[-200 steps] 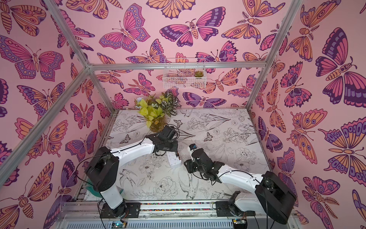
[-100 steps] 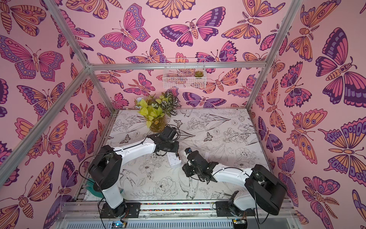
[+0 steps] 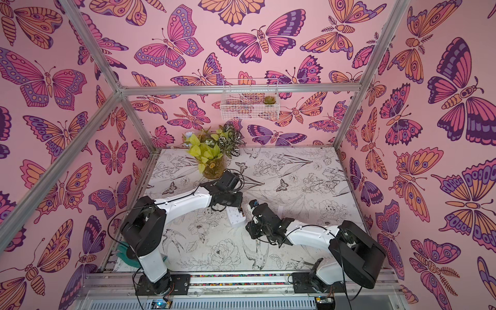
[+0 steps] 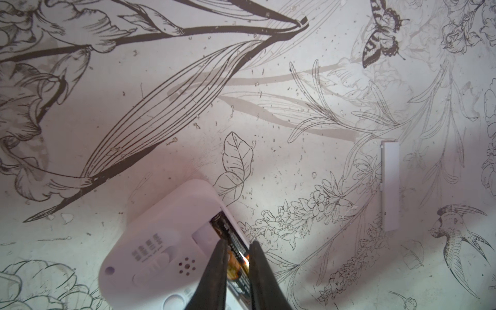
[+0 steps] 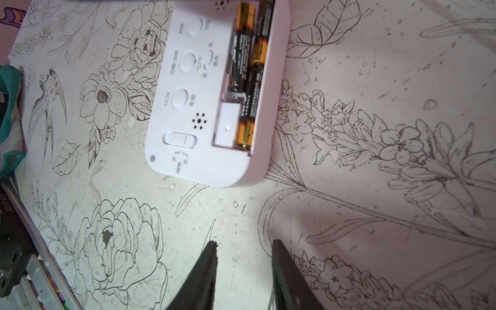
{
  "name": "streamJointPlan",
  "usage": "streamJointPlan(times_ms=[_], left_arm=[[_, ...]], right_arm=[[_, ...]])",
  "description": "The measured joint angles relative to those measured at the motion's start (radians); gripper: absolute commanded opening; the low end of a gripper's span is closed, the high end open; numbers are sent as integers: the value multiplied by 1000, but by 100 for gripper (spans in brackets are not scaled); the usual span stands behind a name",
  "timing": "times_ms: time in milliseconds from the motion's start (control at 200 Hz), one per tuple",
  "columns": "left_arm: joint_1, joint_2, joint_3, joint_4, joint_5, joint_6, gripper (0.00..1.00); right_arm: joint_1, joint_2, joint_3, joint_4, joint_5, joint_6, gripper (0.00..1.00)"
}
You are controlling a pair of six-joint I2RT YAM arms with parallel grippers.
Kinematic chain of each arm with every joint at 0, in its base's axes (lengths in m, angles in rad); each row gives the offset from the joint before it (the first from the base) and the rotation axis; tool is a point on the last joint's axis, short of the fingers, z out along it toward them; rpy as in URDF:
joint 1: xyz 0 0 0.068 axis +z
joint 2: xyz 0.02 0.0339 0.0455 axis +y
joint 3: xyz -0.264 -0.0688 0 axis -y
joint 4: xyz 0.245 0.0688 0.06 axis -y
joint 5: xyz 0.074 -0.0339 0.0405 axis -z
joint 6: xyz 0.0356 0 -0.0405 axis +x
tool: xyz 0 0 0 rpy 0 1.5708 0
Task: Insert the battery into the alarm
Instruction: Install the battery in the alarm.
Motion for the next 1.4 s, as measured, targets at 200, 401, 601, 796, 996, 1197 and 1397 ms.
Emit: streamJointPlan(times_ms=[200,401,601,796,996,1197,1397], left_arm=[[0,11,-6,0,3,6,18],[0,11,-12,3,6,8,16],[0,11,-24,22,9,10,14],[-7,-1,-45,42,0,10,12],[-38,-21,-72,48,-27,8,9],[-60,-33,-96,66,-64,-4,7],[-89,-42,-115,84,-118,-21,7]], right_arm=[[0,6,6,-2,0,-2,37],[0,21,18,-2,-2,-2,36],[0,36,26,-3,-2,-2,36],[0,53,39,-2,1,6,36],[0,77,47,-1,9,23,35],[2,84,48,-3,16,40,35],[4,92,48,-14,24,60,34]])
